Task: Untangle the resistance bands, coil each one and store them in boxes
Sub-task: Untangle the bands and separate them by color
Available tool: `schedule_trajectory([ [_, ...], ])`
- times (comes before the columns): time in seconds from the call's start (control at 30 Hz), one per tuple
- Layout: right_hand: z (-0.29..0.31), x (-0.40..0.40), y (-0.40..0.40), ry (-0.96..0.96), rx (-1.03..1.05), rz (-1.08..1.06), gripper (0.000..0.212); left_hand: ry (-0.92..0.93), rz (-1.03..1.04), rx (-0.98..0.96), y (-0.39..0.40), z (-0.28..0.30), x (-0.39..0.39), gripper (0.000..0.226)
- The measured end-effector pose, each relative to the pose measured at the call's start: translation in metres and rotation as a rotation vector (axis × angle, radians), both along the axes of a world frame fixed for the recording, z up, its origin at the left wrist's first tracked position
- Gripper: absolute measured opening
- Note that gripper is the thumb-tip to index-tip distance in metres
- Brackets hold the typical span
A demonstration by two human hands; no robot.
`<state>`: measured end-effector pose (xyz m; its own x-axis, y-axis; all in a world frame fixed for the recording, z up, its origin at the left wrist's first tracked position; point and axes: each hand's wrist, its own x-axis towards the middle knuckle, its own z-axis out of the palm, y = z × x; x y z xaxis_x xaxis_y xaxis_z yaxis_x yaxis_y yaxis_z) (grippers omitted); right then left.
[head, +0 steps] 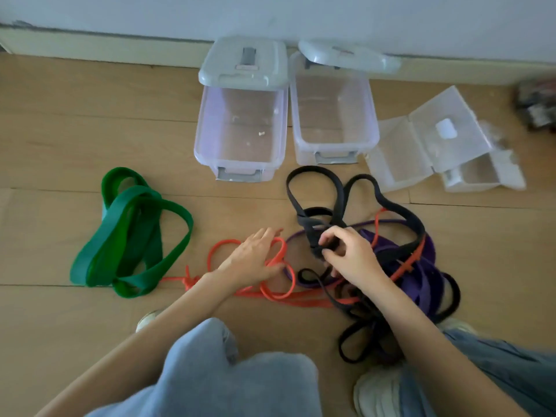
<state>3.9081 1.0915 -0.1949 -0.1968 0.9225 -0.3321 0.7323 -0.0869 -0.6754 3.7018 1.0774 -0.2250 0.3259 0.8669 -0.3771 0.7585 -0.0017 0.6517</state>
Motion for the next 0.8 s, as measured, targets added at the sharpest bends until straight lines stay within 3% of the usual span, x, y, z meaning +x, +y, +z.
schedule_trajectory([
  [0.1,0.053,-0.008,0.022,-0.014,0.098,0.178,0.013,-0.073,-0.099,0.031,0.029,0.052,0.013,0.091],
  [0.17,0.095,-0.011,0.032,-0.048,0.182,0.277,0.017,-0.114,-0.132,0.07,0.048,0.096,0.022,0.093],
  [0.2,0.12,-0.012,0.034,-0.026,0.211,0.295,0.02,-0.148,-0.131,0.078,0.056,0.118,0.026,0.087],
  [0.33,0.218,-0.012,0.024,0.204,0.299,0.289,0.034,-0.247,-0.076,0.093,0.065,0.198,0.041,0.017],
  [0.5,0.295,0.012,0.003,0.603,0.454,0.104,0.027,-0.376,-0.176,-0.021,0.042,0.269,0.035,0.015],
  [0.63,0.309,0.023,-0.013,0.958,0.505,-0.155,0.018,-0.257,-0.249,-0.019,0.037,0.306,0.042,0.002],
  [0.73,0.3,0.037,-0.02,1.258,0.476,-0.339,0.016,-0.197,-0.262,0.037,0.019,0.298,0.068,0.016],
  [0.8,0.291,0.053,-0.021,1.312,0.499,-0.378,0.014,-0.111,-0.278,0.071,0.003,0.276,0.075,0.015],
])
